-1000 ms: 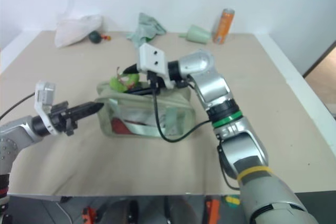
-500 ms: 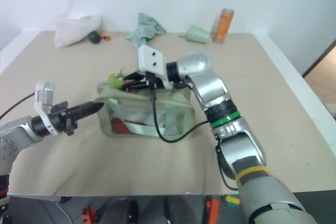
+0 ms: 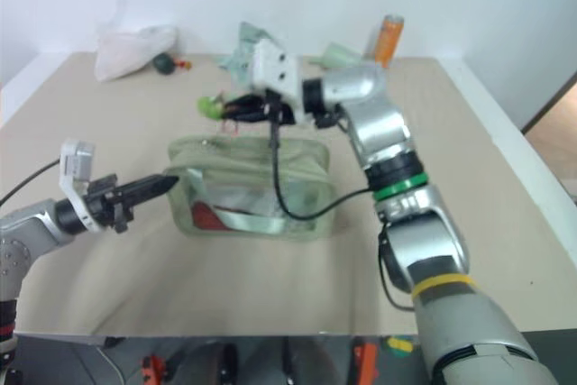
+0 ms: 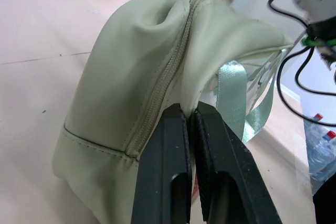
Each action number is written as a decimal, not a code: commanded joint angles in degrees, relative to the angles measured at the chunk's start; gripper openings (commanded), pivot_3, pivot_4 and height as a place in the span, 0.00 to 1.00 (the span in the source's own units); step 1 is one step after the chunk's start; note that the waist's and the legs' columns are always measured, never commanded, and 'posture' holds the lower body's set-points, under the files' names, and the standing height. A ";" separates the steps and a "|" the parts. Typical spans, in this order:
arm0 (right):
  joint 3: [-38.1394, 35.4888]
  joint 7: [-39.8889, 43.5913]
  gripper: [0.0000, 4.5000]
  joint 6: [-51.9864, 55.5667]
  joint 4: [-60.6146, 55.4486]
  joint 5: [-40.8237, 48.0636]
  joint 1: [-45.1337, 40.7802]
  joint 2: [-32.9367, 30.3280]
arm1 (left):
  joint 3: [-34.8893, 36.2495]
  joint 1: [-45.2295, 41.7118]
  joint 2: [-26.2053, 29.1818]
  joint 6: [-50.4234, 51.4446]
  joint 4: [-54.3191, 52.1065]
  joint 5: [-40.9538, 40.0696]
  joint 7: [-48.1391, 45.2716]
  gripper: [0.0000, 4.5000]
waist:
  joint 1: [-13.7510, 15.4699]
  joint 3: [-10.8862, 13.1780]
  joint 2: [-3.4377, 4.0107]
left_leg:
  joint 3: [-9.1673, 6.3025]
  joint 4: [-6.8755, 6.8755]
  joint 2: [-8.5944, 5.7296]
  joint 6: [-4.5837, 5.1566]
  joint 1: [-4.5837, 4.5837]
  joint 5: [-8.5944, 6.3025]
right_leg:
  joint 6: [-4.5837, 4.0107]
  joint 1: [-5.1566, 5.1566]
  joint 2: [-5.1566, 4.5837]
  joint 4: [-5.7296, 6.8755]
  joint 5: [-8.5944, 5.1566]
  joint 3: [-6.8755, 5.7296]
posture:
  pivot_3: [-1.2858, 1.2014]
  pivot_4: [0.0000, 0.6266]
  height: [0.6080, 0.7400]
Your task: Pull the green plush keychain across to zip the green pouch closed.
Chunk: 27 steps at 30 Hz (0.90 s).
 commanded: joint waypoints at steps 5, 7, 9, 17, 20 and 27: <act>-3.70 5.34 0.01 1.23 -8.09 1.00 4.53 -13.18 | 0.29 0.51 -0.05 0.18 -0.79 -0.29 0.19 0.00 | 0.25 0.01 0.02 | -0.02 -0.01 -0.05 0.04 -0.08 -0.03 | 0.00 -0.02 -0.05 -0.05 -0.02 0.00 | 0.52 0.24 1.00; -3.67 6.15 0.01 1.67 -10.48 0.49 7.60 -17.10 | 0.23 0.68 -0.20 0.19 -0.94 -0.29 0.27 0.00 | 0.45 0.01 0.02 | -0.03 -0.01 -0.11 0.09 -0.10 -0.07 | 0.06 -0.01 -0.12 -0.09 -0.07 -0.02 | 0.52 0.24 1.00; -3.95 6.17 0.01 1.48 -11.75 -0.55 10.18 -20.89 | 0.25 0.93 -0.29 0.25 -1.18 -0.40 0.36 0.00 | 0.45 0.02 0.04 | 0.07 0.00 -0.14 0.12 -0.09 -0.09 | 0.06 -0.03 -0.17 -0.09 -0.07 0.03 | 0.52 0.24 1.00; -9.78 1.37 0.01 2.10 -13.27 -4.54 17.45 -37.58 | 0.32 2.01 -0.01 0.51 -1.59 -0.97 0.32 0.00 | 0.50 0.08 0.13 | 0.06 0.00 -0.16 0.12 -0.03 -0.09 | 0.08 -0.01 -0.14 -0.07 -0.09 0.05 | 0.52 0.24 1.00; -11.01 0.39 0.01 4.04 -16.41 -3.75 22.38 -39.06 | 0.04 1.78 0.27 0.40 -1.12 -1.05 0.17 0.00 | 0.23 0.07 0.10 | 0.07 0.00 -0.11 0.11 -0.03 -0.09 | 0.09 0.00 -0.09 -0.08 -0.09 0.07 | 0.52 0.24 1.00; -6.79 -6.65 0.01 14.86 -30.27 0.37 39.87 -27.64 | -0.15 0.88 0.81 0.42 -0.26 -1.16 -0.21 0.00 | -0.24 -0.01 -0.02 | 0.04 -0.09 0.03 0.07 0.15 -0.08 | 0.14 0.08 0.06 -0.05 -0.12 0.08 | 0.52 0.24 1.00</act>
